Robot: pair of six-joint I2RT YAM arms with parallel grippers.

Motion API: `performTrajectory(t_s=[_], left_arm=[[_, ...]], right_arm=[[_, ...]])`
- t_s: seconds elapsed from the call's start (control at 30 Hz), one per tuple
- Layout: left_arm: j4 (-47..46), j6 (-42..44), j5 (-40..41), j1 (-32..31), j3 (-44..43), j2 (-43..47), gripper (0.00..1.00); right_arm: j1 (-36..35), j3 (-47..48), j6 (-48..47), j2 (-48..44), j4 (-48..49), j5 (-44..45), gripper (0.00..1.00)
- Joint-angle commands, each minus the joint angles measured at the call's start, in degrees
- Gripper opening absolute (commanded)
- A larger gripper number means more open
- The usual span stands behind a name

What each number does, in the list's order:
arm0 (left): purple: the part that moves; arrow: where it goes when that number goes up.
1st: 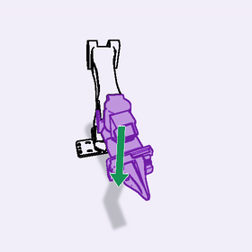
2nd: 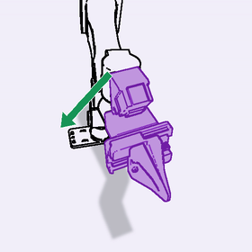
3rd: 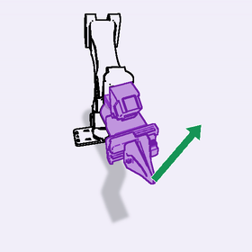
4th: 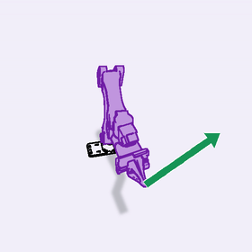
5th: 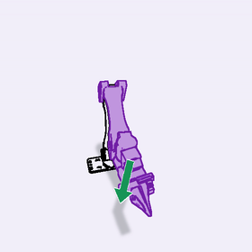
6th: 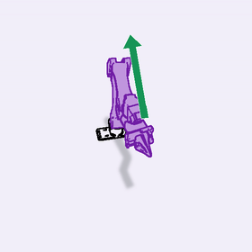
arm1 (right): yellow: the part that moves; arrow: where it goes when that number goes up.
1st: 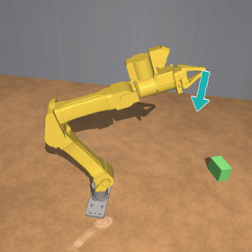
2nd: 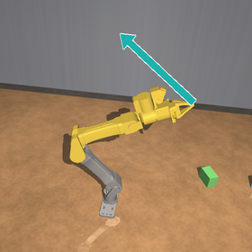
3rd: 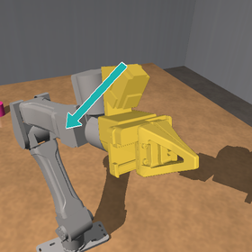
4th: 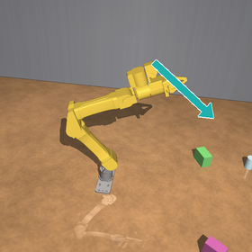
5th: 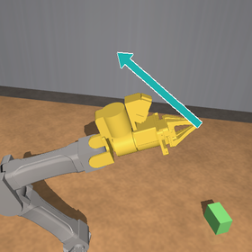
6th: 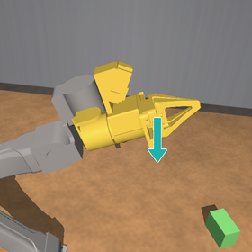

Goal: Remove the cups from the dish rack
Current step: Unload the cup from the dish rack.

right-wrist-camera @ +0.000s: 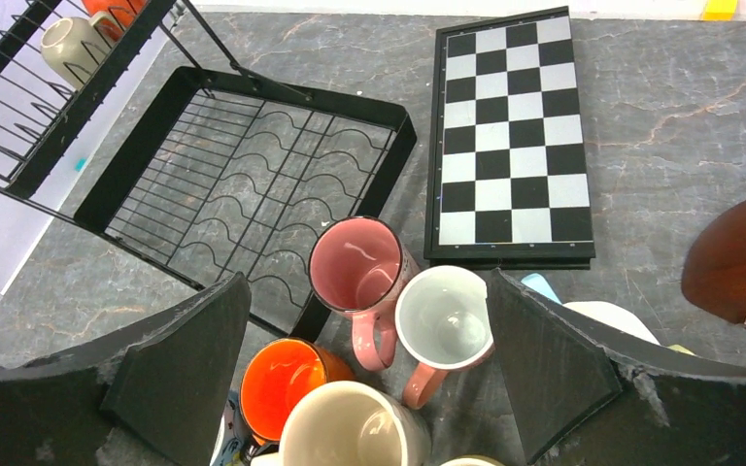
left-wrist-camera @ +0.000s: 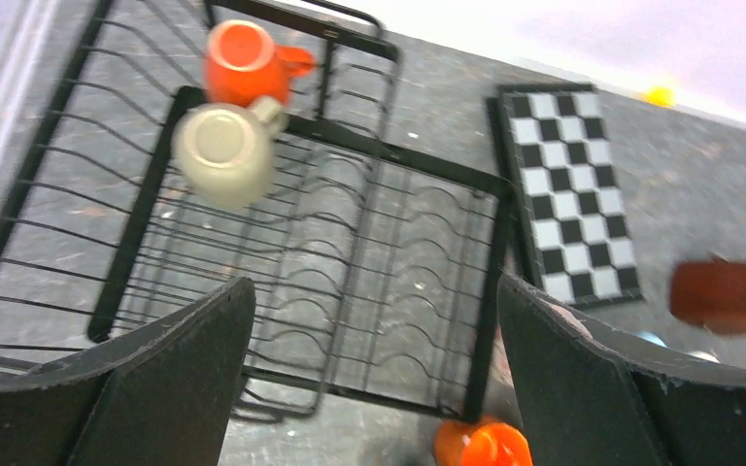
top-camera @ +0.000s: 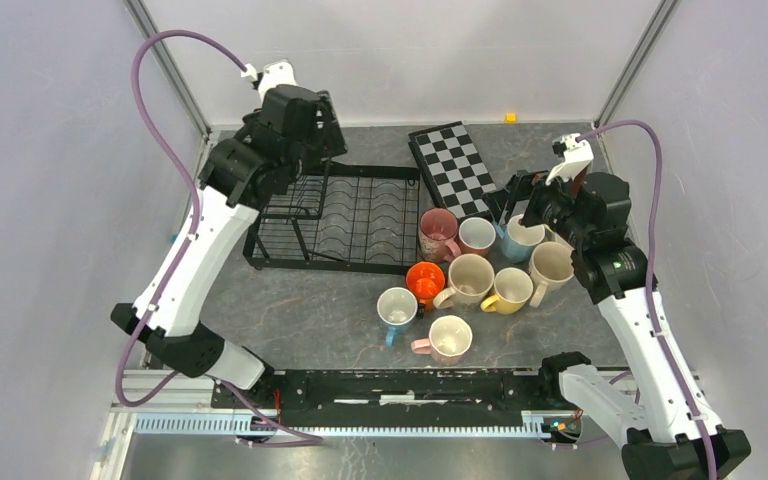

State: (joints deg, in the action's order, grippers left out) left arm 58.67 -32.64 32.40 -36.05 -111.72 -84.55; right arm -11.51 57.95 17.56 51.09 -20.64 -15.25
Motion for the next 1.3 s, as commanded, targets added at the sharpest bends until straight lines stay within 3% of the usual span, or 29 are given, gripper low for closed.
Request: performTrajectory(t_s=[0.0, 0.2, 0.43, 0.77, 1.27], left_arm=[[1.45, 2.59, 0.31, 7.70, -1.48, -2.72, 1.00], [-0.54, 4.10, -3.00, 17.01, -1.81, -6.90, 1.00], [-0.76, 4.90, -9.23, 23.04, -3.47, -13.16, 0.98], [1.49, 10.47, -14.55, 25.07, -7.36, -19.51, 0.96], [1.13, 15.28, -15.57, 25.15, -4.17, -21.27, 0.88]], right_arm=[[0.24, -0.66, -0.27, -0.03, 2.27, -2.21, 0.98], [0.17, -0.57, -0.34, -0.23, 2.32, -3.01, 0.98], [0.17, 0.21, -0.26, -0.07, 1.76, -3.88, 0.98], [0.20, 1.07, -0.59, -0.38, 0.26, -3.83, 0.98], [0.18, 1.86, -0.84, -0.98, -1.07, -3.72, 0.98]])
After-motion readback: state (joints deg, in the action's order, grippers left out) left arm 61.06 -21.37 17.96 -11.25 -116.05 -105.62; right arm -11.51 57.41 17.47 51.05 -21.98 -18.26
